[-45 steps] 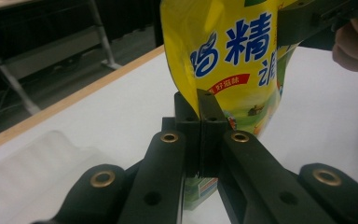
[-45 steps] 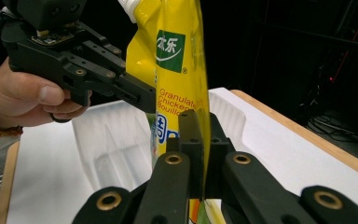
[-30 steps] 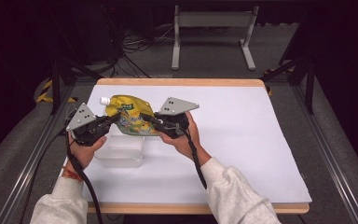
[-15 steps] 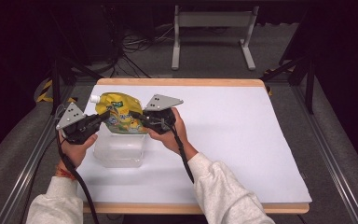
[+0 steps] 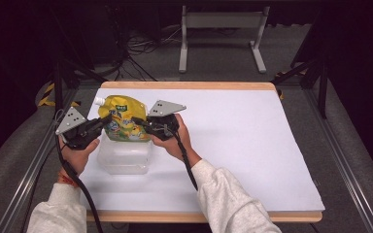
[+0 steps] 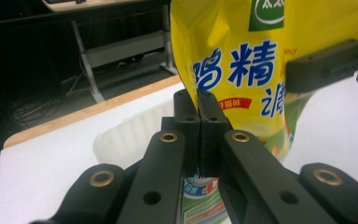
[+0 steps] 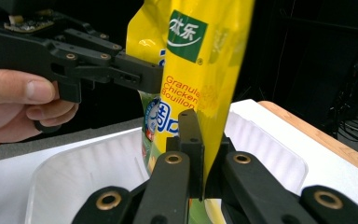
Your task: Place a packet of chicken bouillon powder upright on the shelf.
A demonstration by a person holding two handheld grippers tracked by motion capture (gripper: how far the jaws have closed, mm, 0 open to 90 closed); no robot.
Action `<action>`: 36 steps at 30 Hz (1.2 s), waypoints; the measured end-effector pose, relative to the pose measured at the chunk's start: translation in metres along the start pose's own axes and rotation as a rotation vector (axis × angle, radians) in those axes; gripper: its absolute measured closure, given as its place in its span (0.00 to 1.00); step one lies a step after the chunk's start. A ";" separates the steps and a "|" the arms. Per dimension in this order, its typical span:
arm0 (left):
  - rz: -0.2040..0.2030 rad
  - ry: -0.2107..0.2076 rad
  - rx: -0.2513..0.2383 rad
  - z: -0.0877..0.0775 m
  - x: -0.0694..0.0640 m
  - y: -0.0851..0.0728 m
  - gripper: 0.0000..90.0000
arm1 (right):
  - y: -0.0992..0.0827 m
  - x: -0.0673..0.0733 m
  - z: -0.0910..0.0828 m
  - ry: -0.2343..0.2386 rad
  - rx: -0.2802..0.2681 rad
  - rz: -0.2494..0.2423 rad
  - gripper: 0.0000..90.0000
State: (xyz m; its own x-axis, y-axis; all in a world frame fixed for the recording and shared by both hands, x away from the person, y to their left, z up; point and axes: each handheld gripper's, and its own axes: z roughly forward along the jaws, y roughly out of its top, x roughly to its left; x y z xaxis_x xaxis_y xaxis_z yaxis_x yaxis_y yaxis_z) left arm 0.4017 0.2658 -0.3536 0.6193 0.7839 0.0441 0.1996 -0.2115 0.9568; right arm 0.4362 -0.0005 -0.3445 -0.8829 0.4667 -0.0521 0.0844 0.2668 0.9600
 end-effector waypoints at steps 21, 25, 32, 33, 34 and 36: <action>-0.003 -0.016 0.059 0.002 0.001 -0.013 0.99 | -0.015 0.002 0.011 -0.014 0.087 0.025 1.00; -0.003 -0.015 0.073 0.002 0.001 -0.017 0.99 | -0.017 0.002 0.012 -0.011 0.096 0.022 1.00; -0.001 -0.010 0.102 0.004 0.000 -0.024 0.99 | -0.023 0.002 0.016 0.000 0.112 0.037 1.00; -0.001 -0.009 0.105 0.004 0.000 -0.025 0.99 | -0.024 0.002 0.017 -0.001 0.115 0.036 1.00; 0.003 -0.009 0.111 0.005 0.000 -0.026 0.99 | -0.025 0.003 0.017 0.000 0.117 0.038 1.00; -0.001 -0.008 0.118 0.006 0.000 -0.028 0.99 | -0.027 0.003 0.018 0.002 0.124 0.035 1.00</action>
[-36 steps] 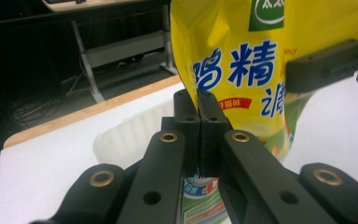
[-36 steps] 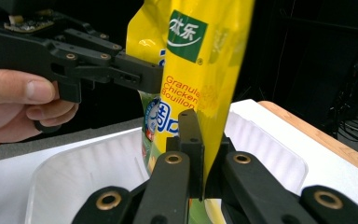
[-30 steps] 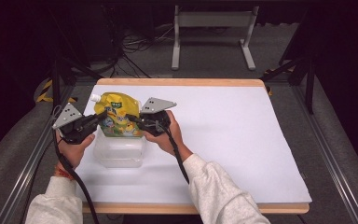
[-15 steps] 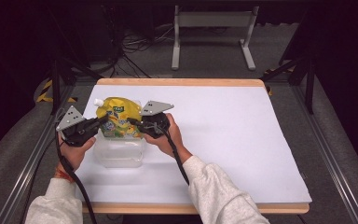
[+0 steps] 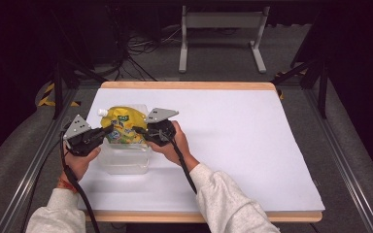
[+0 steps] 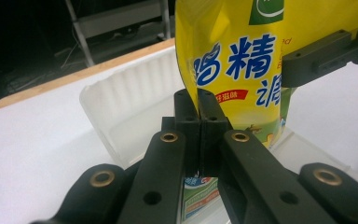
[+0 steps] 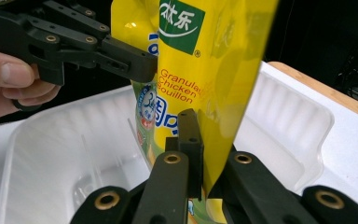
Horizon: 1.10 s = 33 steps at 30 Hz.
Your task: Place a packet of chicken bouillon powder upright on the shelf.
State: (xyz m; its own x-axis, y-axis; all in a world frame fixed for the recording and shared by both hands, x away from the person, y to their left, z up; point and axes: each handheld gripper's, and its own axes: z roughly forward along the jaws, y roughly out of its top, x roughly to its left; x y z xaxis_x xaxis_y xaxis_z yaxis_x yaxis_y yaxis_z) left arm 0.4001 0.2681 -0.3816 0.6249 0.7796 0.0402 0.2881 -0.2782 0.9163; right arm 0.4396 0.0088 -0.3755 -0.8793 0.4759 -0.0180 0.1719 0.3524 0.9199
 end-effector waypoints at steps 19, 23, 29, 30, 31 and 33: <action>0.016 0.020 0.038 0.003 0.000 -0.009 0.99 | -0.007 0.005 0.008 0.002 0.030 -0.011 1.00; 0.026 0.024 0.040 0.003 0.000 -0.008 0.99 | -0.007 0.005 0.008 0.000 0.034 -0.016 0.99; 0.040 0.058 0.048 0.002 -0.004 -0.008 0.98 | -0.008 0.003 0.005 -0.023 0.046 -0.010 0.87; 0.039 0.059 0.049 0.001 -0.004 -0.008 0.98 | -0.008 0.003 0.004 -0.031 0.047 0.000 0.84; 0.030 0.058 0.048 0.001 -0.004 -0.008 0.97 | -0.008 0.002 0.002 -0.034 0.045 0.004 0.83; 0.027 0.065 0.050 0.001 -0.005 -0.008 0.96 | -0.007 0.000 -0.002 -0.042 0.031 0.009 0.83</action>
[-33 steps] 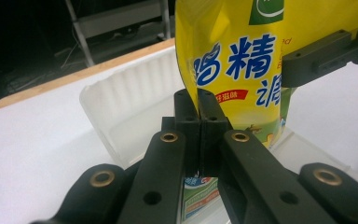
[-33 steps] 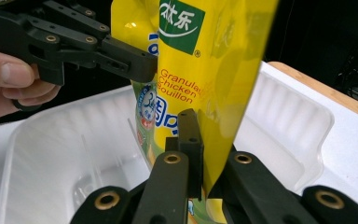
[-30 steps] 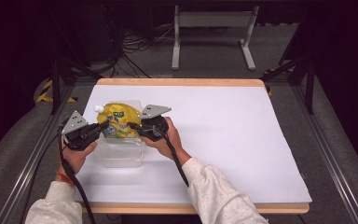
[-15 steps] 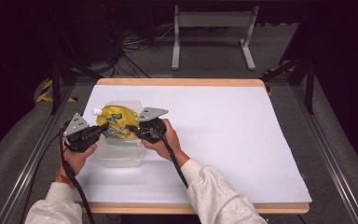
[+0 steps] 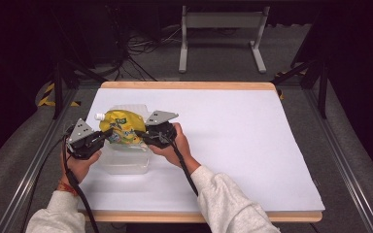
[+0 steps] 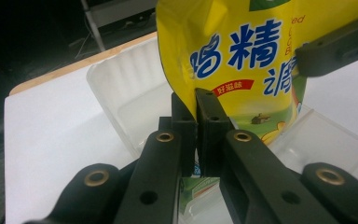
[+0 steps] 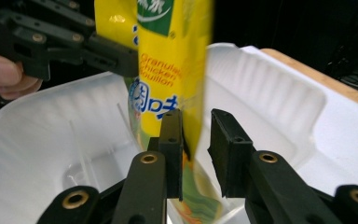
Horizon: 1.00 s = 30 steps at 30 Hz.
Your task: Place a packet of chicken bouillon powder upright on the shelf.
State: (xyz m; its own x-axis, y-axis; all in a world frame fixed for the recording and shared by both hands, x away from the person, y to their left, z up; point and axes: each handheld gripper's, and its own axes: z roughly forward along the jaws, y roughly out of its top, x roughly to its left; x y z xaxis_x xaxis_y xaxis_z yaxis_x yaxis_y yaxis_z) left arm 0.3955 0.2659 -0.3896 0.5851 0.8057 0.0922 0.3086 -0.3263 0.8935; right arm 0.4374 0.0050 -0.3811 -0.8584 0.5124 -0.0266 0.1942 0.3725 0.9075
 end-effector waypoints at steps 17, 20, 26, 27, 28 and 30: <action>-0.006 0.072 -0.042 -0.024 -0.013 0.009 0.72 | 0.007 0.001 -0.018 -0.011 -0.019 -0.034 0.89; -0.005 0.071 -0.052 -0.028 -0.014 0.011 0.72 | 0.008 0.001 -0.019 -0.012 -0.018 -0.037 0.89; -0.030 0.067 -0.085 -0.036 -0.012 0.012 0.69 | 0.010 0.000 -0.022 -0.013 -0.026 -0.042 0.91; -0.022 0.075 -0.082 -0.037 -0.014 0.013 0.69 | 0.010 0.000 -0.022 -0.013 -0.028 -0.039 0.91; -0.018 0.079 -0.085 -0.037 -0.015 0.013 0.68 | 0.010 0.000 -0.023 -0.014 -0.032 -0.037 0.90; -0.021 0.076 -0.086 -0.039 -0.016 0.013 0.68 | 0.010 -0.001 -0.025 -0.013 -0.036 -0.034 0.90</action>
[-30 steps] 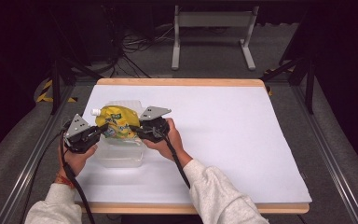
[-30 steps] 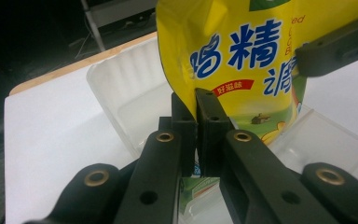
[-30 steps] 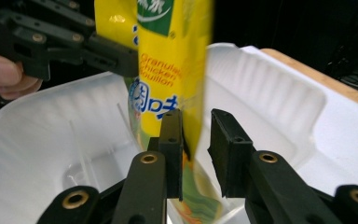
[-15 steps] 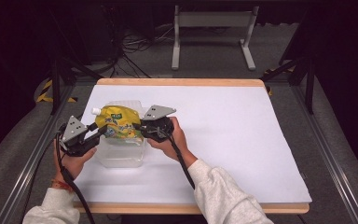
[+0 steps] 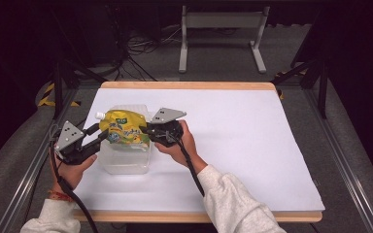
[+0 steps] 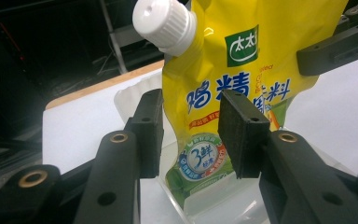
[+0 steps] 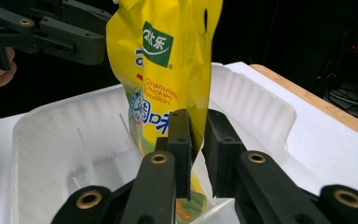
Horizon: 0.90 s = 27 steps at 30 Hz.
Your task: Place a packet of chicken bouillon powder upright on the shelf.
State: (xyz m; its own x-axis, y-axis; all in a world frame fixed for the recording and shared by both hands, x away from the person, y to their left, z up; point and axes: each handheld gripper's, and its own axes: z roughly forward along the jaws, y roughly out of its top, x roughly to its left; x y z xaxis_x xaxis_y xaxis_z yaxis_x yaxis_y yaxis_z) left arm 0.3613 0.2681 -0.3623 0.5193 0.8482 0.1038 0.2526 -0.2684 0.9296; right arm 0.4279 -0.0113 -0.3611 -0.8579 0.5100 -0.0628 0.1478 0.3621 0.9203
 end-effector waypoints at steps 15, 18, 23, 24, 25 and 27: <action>0.044 -0.047 0.004 -0.008 -0.020 -0.002 0.67 | 0.000 -0.004 -0.023 -0.019 -0.008 -0.016 0.88; 0.056 -0.060 0.003 -0.007 -0.027 -0.002 0.67 | -0.001 -0.006 -0.029 -0.032 -0.002 -0.022 0.88; 0.074 -0.084 0.005 -0.005 -0.037 -0.001 0.66 | -0.004 -0.010 -0.039 -0.055 0.006 -0.033 0.88; 0.076 -0.089 0.005 -0.004 -0.039 -0.001 0.66 | -0.005 -0.011 -0.042 -0.063 0.011 -0.034 0.88; 0.081 -0.089 0.007 -0.003 -0.041 0.000 0.65 | -0.007 -0.013 -0.046 -0.075 0.018 -0.041 0.87; 0.085 -0.094 0.009 -0.001 -0.045 0.000 0.64 | -0.008 -0.014 -0.048 -0.081 0.020 -0.043 0.87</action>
State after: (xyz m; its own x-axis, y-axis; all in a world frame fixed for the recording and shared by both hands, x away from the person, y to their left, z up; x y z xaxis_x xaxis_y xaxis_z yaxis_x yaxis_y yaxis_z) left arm 0.3368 0.2305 -0.3664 0.6137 0.7755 0.1482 0.2116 -0.3423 0.9154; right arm 0.4153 -0.0590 -0.3488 -0.8211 0.5548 -0.1338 0.1223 0.4000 0.9083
